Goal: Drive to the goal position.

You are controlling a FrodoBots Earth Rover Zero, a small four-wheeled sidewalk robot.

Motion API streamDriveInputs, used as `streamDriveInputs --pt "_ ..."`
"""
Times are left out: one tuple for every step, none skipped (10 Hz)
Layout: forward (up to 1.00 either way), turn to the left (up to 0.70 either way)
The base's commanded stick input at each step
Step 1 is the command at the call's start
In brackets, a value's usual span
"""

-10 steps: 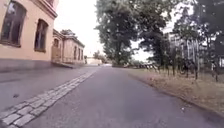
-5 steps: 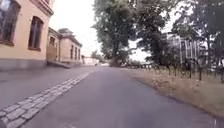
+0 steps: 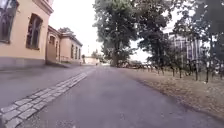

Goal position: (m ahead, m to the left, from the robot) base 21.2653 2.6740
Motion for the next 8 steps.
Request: streamDriveInputs --pt "0.85 0.01" --pt "0.85 0.01" --pt "0.85 0.01" --pt "0.85 0.01" --pt "0.85 0.01" --pt "0.85 0.01" --pt "0.85 0.01" --pt "0.85 0.01"
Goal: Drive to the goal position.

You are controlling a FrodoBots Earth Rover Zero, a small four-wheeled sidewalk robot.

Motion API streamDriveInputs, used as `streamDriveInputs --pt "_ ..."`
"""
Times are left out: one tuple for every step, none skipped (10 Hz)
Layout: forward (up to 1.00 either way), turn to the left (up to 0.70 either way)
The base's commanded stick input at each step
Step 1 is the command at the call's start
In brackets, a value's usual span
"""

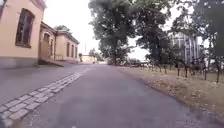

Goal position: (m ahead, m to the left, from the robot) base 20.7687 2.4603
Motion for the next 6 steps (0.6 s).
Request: streamDriveInputs --pt "0.85 0.01" --pt "0.85 -0.17" --pt "0.85 -0.26" --pt "0.85 0.01" --pt "0.85 0.01" --pt "0.85 0.01"
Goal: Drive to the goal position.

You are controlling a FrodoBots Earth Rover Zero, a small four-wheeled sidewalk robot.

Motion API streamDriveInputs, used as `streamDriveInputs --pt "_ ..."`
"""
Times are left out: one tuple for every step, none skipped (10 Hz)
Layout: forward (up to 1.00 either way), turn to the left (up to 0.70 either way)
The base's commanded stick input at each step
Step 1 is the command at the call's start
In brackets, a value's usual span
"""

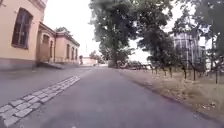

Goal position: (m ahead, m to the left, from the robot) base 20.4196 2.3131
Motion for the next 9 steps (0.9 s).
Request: streamDriveInputs --pt "0.85 0.01" --pt "0.85 0.01" --pt "0.85 0.01" --pt "0.85 0.01" --pt "0.85 0.01" --pt "0.85 0.01" --pt "0.85 0.01" --pt "0.85 0.01" --pt "0.85 0.01"
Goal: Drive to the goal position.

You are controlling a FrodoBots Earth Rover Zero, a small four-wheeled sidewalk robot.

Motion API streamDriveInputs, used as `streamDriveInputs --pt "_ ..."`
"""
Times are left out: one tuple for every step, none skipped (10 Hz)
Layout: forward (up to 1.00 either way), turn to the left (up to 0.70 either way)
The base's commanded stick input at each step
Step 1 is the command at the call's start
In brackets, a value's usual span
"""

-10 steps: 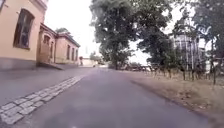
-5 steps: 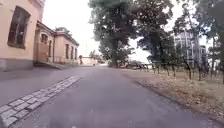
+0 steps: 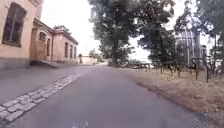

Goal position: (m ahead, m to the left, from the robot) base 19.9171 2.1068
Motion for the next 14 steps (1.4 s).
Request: streamDriveInputs --pt "0.85 0.01" --pt "0.85 0.01" --pt "0.85 0.01" --pt "0.85 0.01" --pt "0.85 0.01" --pt "0.85 0.01" --pt "0.85 0.01" --pt "0.85 0.01" --pt "0.85 0.01" --pt "0.85 0.01" --pt "0.85 0.01" --pt "0.85 0.01" --pt "0.85 0.01" --pt "0.85 0.01"
